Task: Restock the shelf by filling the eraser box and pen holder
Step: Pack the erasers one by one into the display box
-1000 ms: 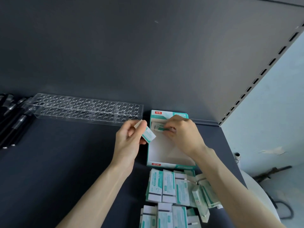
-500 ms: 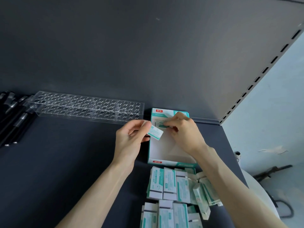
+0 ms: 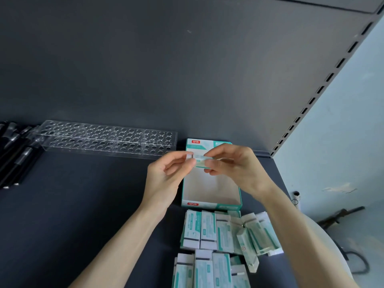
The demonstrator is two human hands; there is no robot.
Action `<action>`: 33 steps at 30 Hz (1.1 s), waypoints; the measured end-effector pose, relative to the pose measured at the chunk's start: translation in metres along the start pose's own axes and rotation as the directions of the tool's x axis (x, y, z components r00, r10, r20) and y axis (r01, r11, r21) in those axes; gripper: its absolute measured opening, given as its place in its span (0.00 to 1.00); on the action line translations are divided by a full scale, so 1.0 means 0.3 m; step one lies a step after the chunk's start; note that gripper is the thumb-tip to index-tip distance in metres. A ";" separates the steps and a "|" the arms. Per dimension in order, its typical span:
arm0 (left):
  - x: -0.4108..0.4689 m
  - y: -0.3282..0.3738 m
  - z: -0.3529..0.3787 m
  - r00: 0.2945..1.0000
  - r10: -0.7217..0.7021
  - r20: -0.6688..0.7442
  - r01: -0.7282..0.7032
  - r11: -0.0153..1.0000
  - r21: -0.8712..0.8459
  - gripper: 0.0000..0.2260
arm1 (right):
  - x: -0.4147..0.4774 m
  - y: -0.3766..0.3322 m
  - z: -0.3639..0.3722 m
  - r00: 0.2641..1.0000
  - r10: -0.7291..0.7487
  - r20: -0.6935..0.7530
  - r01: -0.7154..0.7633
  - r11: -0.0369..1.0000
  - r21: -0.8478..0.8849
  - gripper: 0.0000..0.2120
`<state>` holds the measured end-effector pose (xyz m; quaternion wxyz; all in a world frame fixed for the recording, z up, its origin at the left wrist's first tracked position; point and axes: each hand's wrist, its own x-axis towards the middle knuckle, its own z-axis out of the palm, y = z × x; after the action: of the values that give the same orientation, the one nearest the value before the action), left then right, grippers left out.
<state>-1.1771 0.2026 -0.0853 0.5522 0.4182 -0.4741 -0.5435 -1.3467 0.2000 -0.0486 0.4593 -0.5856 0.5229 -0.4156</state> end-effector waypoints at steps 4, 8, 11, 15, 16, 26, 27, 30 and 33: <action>-0.002 0.005 -0.001 0.997 0.062 0.050 -0.064 0.997 0.048 0.07 | -0.027 0.018 -0.015 0.999 -0.030 -0.038 0.030 1.000 -0.003 0.07; -0.005 -0.004 -0.004 0.986 0.105 0.126 -0.124 0.981 0.151 0.10 | -0.043 0.039 -0.028 0.996 -0.073 -0.050 0.062 0.980 -0.190 0.11; -0.005 -0.030 -0.020 0.989 0.101 0.106 -0.138 0.890 0.434 0.14 | -0.045 0.053 -0.049 0.983 -0.132 -0.127 0.058 0.884 -0.463 0.10; -0.026 -0.041 -0.006 0.998 0.017 0.063 -0.053 0.777 0.628 0.23 | -0.036 0.066 -0.084 0.969 -0.179 -0.173 0.011 0.725 -0.688 0.11; -0.033 -0.044 -0.001 0.997 0.010 0.070 -0.054 0.746 0.664 0.24 | -0.032 0.070 -0.087 0.967 -0.193 -0.168 0.011 0.688 -0.726 0.10; -0.029 -0.073 -0.005 0.989 0.099 0.112 -0.148 0.706 0.693 0.20 | 0.023 0.076 -0.057 0.971 -0.226 -0.079 0.041 0.482 -0.875 0.07; -0.028 -0.072 -0.007 0.989 0.099 0.114 -0.151 0.703 0.695 0.20 | 0.027 0.080 -0.055 0.971 -0.225 -0.075 0.040 0.465 -0.885 0.07; -0.026 -0.065 -0.009 0.987 0.103 0.125 -0.161 0.696 0.700 0.23 | 0.042 0.099 -0.054 0.967 -0.246 -0.058 0.058 0.436 -0.898 0.06; -0.023 -0.065 -0.008 0.988 0.097 0.120 -0.153 0.699 0.699 0.20 | 0.047 0.119 -0.053 0.955 -0.292 -0.041 0.094 0.432 -0.897 0.02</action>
<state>-1.1786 0.2082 -0.1054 0.3684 0.5439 -0.6929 -0.2971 -1.3689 0.1832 -0.0796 -0.0163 -0.7519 0.6324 -0.1857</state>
